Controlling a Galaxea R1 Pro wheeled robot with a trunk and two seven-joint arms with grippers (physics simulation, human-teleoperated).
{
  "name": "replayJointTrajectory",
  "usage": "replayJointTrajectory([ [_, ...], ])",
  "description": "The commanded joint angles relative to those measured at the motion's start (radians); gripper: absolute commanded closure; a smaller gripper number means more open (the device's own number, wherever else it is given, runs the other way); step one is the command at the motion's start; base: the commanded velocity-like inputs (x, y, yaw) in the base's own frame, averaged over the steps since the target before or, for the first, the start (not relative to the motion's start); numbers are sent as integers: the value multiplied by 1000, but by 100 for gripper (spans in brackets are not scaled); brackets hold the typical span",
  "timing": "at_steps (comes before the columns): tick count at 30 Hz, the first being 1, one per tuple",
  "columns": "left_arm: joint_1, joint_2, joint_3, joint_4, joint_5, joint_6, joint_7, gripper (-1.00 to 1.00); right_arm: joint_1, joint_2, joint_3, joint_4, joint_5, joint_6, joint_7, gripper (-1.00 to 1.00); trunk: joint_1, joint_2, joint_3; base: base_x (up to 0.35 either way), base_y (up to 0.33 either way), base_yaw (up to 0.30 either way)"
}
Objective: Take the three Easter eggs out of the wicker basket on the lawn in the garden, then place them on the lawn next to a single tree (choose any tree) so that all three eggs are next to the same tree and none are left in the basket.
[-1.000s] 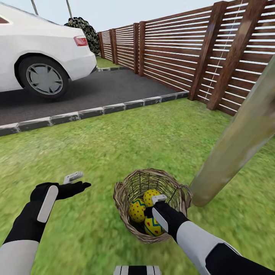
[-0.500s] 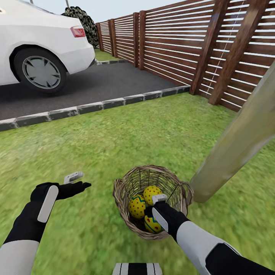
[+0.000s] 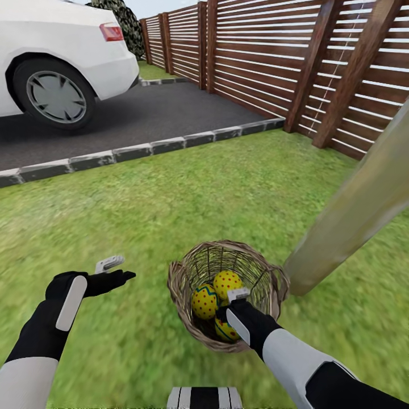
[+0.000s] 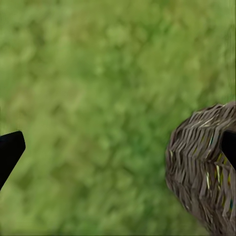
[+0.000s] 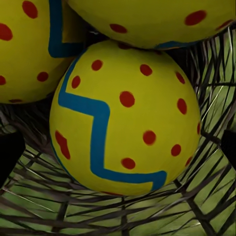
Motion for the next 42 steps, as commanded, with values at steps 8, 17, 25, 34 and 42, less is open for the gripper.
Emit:
replayJointTrajectory([
  [8,0,0,1,-1,8,4,6,-100,-1,0,8,-10,-2,-46,-12,-100,3,-2,-28,0,0,0],
  [17,0,0,1,-1,8,4,6,-100,-1,0,8,-11,1,-92,-15,-100,5,-3,-43,0,0,0],
  [25,0,0,1,-1,8,4,6,-100,-1,0,8,-11,3,-94,-39,-100,8,-5,-74,0,0,0],
  [34,0,0,1,-1,8,4,6,-100,-1,0,9,-12,3,-95,-57,-100,12,-7,-109,0,0,0],
  [42,0,0,1,-2,8,4,6,-100,-1,0,10,-12,3,-96,-57,-100,15,-8,-128,0,0,0],
])
